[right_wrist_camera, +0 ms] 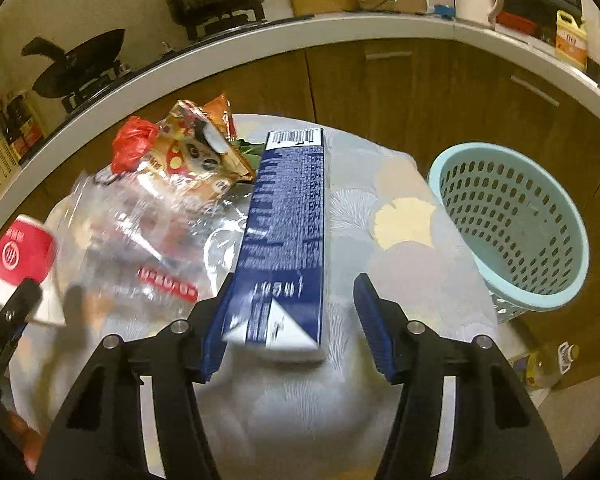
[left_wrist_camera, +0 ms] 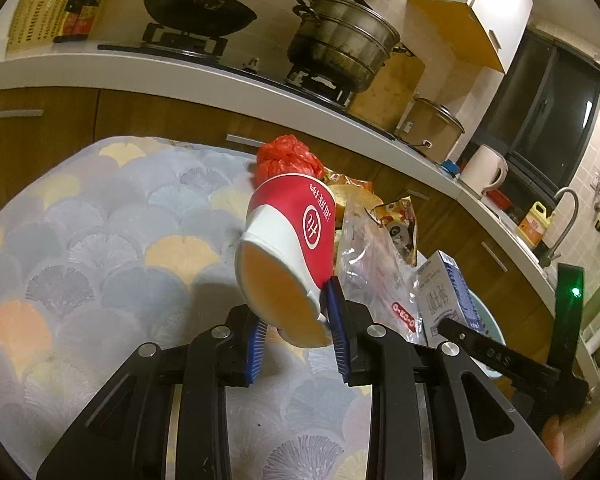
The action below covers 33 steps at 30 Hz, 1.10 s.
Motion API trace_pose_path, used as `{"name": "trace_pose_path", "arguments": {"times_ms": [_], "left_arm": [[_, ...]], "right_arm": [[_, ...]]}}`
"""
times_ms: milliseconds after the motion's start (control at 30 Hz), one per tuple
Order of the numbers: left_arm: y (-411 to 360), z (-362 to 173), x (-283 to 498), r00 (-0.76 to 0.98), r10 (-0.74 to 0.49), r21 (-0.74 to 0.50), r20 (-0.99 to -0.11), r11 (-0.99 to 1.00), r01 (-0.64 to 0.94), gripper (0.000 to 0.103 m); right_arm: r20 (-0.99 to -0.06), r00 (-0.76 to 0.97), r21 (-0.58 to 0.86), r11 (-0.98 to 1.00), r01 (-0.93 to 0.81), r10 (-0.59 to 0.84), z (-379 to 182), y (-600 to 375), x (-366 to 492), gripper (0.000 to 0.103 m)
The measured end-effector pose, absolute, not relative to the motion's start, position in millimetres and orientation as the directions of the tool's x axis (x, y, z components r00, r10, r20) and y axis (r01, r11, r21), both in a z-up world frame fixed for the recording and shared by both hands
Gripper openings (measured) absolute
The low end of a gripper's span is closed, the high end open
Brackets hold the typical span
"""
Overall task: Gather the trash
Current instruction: 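Grasp the blue-and-white milk carton with the right gripper, then carry the red cup and milk carton over the basket and open both grippers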
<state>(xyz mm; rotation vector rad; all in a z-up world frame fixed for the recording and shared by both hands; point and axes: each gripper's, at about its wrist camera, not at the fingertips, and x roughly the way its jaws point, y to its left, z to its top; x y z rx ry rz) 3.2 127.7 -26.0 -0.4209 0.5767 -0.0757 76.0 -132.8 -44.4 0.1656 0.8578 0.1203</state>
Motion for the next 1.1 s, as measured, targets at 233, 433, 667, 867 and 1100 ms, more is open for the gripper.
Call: {"name": "trace_pose_path", "arguments": {"times_ms": [233,433,667,867,1100], "left_arm": [[113.4,-3.8,-10.9,0.868,-0.175,-0.373,-0.465,0.928,-0.013,0.027],[71.8,29.5,-6.5,0.868,-0.255,-0.349,-0.427,0.932,0.102,0.027],[-9.0,49.8,28.8,0.815,-0.373,-0.311,-0.443,0.917,0.251,0.027],[-87.2,42.8,68.8,0.725,-0.489,-0.33,-0.485,0.87,0.366,0.027],[-167.2,3.6,119.8,0.575,-0.558,-0.357,-0.598,0.828,0.433,0.027]], "right_arm": [[-0.695,0.698,0.182,0.982,-0.06,0.172,-30.9,-142.5,69.7,0.035],[-0.623,0.768,0.183,0.982,-0.043,0.15,-0.2,-177.9,57.4,0.034],[-0.557,0.828,0.19,0.981,0.047,0.068,22.6,-245.3,52.2,0.034],[-0.564,0.826,0.22,0.962,0.163,-0.011,14.8,-316.1,59.2,0.034],[-0.665,0.746,0.227,0.943,0.245,-0.033,-26.2,-363.3,81.8,0.034]]}}
